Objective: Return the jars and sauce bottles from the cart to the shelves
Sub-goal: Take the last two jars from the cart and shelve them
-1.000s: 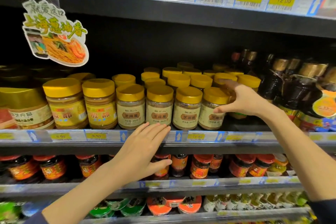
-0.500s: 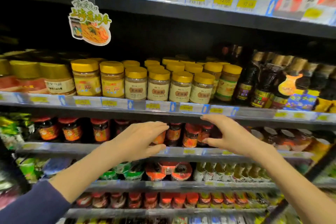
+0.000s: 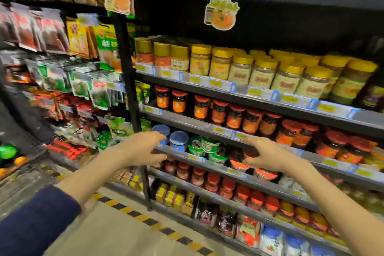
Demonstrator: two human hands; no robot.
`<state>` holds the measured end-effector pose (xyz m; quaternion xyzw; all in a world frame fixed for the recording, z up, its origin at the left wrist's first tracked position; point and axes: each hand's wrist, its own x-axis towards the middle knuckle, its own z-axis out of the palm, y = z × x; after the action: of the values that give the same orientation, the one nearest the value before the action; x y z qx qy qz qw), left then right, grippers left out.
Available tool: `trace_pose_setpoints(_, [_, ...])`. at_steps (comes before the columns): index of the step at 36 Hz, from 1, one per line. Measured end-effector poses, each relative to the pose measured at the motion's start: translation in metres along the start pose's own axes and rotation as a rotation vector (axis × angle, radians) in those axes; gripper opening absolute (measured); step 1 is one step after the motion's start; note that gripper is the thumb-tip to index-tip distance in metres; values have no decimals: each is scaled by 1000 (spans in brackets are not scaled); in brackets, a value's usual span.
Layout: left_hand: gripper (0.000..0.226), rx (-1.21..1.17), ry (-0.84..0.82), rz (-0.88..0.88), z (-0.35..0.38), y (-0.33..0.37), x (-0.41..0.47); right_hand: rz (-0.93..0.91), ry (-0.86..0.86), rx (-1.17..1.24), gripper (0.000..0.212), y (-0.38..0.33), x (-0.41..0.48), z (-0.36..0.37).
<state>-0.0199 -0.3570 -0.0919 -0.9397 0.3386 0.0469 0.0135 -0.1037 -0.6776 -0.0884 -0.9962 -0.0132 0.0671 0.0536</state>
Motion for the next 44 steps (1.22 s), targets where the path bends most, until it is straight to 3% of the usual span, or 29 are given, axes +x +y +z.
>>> trace_pose_setpoints(10, [78,-76,-11,-380,12,-137,-141,-383,-54,-11,56,-173,90,-2])
trace_pose_setpoints(13, [64,-87,10,-484,14,-174,-185,-502,-79,-24,60,-238,114,-2])
trace_pose_setpoints(25, [57,-94,25,-855,18,-301,-356,-776,-191,-35,76,-484,189,10])
trace_pose_setpoints(28, [56,-118,47,-929,23,-318,-387,-835,-181,-29,70,-536,201,16])
trace_pose_setpoints(35, [58,-196,16,-1057,41,-355,-429,-961,-231,-49,65,-626,224,36])
trace_pose_setpoints(44, [63,-239,-59,-1161,74,-418,-427,-1036,-279,-92,62,-691,285,72])
